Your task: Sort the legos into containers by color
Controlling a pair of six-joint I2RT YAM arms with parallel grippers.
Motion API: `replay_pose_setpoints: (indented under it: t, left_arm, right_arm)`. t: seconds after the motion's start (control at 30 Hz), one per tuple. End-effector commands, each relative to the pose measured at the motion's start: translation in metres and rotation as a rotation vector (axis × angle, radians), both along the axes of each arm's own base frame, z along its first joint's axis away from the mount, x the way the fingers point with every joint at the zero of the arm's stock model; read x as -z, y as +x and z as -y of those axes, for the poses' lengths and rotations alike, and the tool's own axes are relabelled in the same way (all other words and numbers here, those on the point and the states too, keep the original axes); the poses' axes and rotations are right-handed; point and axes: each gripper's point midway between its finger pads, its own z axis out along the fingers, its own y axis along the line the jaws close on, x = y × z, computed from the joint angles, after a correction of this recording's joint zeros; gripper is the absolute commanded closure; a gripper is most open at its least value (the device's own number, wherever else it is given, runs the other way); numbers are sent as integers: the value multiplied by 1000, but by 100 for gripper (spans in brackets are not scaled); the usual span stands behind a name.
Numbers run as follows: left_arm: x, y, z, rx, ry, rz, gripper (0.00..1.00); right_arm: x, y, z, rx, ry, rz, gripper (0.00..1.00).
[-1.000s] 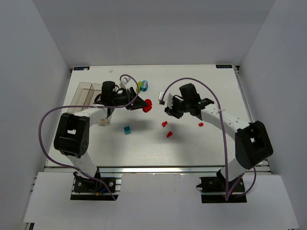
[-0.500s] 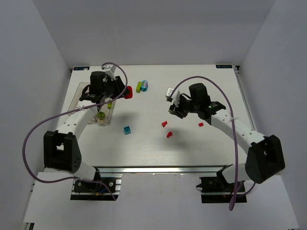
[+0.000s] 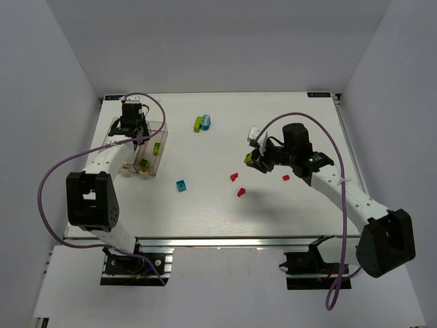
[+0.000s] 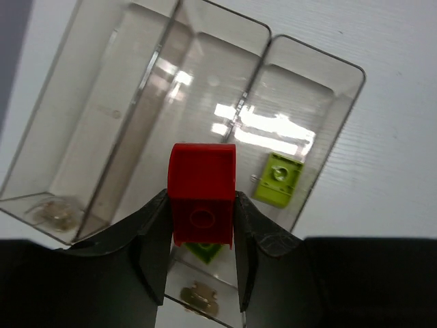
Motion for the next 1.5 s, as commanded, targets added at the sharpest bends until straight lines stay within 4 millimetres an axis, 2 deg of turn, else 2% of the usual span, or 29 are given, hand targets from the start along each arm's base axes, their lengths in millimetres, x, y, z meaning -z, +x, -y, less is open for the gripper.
replay_pose_setpoints:
  t: [0.0,0.1,0.3,0.37,0.4,0.43,0.53,0.57,0.67,0.73,0.77,0.87,0.9,0.93,0.97,1.0,1.03,1.07,1.1,1.13,1.17,1.2,1.23,1.27,1.3,1.33,1.37,1.43,1.47]
  left_arm:
    - [-41,6,-36,-101,168,95,100]
    - [-28,7,-48,-133,217,55,100]
    - [7,7,-58,-155,279,-30,100]
    - [12,6,-61,-177,287,-45,100]
    - [14,6,-65,-188,283,-50,93]
    - [15,5,-64,-185,281,-53,70]
    - [13,5,-65,-194,278,-52,47]
    - [10,5,-66,-201,279,-44,33]
    - [2,5,-65,-207,272,-26,20]
    - [-8,5,-62,-200,253,-2,19]
    - [-17,5,-60,-194,240,24,18]
    - [-27,3,-53,-180,191,57,18]
    - [-38,2,-46,-155,156,84,18]
    - [-40,0,-41,-147,116,97,18]
    - [-46,-2,-34,-121,84,115,25]
    - [-61,-4,-19,-58,21,164,37]
    - [-56,-11,-9,-27,-32,168,58]
    - [-60,-15,0,13,-70,195,82]
    - [-84,-22,13,63,-130,275,100]
    - [-89,-29,18,83,-150,301,100]
    - [-80,-40,20,90,-161,297,100]
    - [-89,-46,19,87,-165,336,100]
    - [-109,-59,14,60,-160,404,97]
    - [-102,-69,9,37,-154,413,85]
    - [-107,-76,4,14,-143,443,72]
    - [-111,-83,-1,-8,-129,468,47]
    - [-116,-95,-11,-57,-105,511,37]
    - [-123,-106,-19,-96,-90,551,24]
    - [-131,-112,-22,-115,-82,585,22]
  right_arm:
    - [-17,-7,-4,-40,55,23,100]
    - [-15,-10,-4,-51,61,8,100]
    - [-10,-12,-5,-62,59,-16,100]
    - [-9,-12,-4,-61,58,-17,100]
    - [-8,-13,-4,-62,57,-22,100]
    - [-6,-13,-4,-61,55,-29,100]
    - [-5,-13,-5,-67,53,-36,100]
    - [-3,-13,-6,-68,50,-43,100]
    - [-1,-15,-7,-79,44,-48,100]
    - [3,-21,-9,-127,43,-41,100]
    - [6,-24,-10,-144,44,-43,100]
    - [14,-37,-15,-235,43,-33,100]
    - [19,-40,-18,-279,29,-8,100]
    - [20,-46,-22,-334,35,6,100]
    - [22,-53,-27,-389,31,28,99]
    - [31,-56,-32,-435,17,31,98]
    - [30,-52,-38,-473,1,90,97]
    - [32,-45,-43,-474,-14,100,97]
    - [53,-43,-57,-492,-68,56,97]
    - [37,-26,-73,-482,-71,83,97]
    - [36,-15,-82,-460,-88,72,99]
    - [54,-16,-105,-474,-111,14,99]
    - [32,7,-125,-401,-82,41,100]
    - [47,9,-147,-398,-95,-1,99]
    - [44,14,-160,-385,-73,-16,99]
    - [42,22,-174,-364,-50,-37,99]
    - [39,30,-201,-321,-7,-119,99]
    - [33,44,-226,-269,60,-185,98]
    - [12,48,-246,-244,125,-218,98]
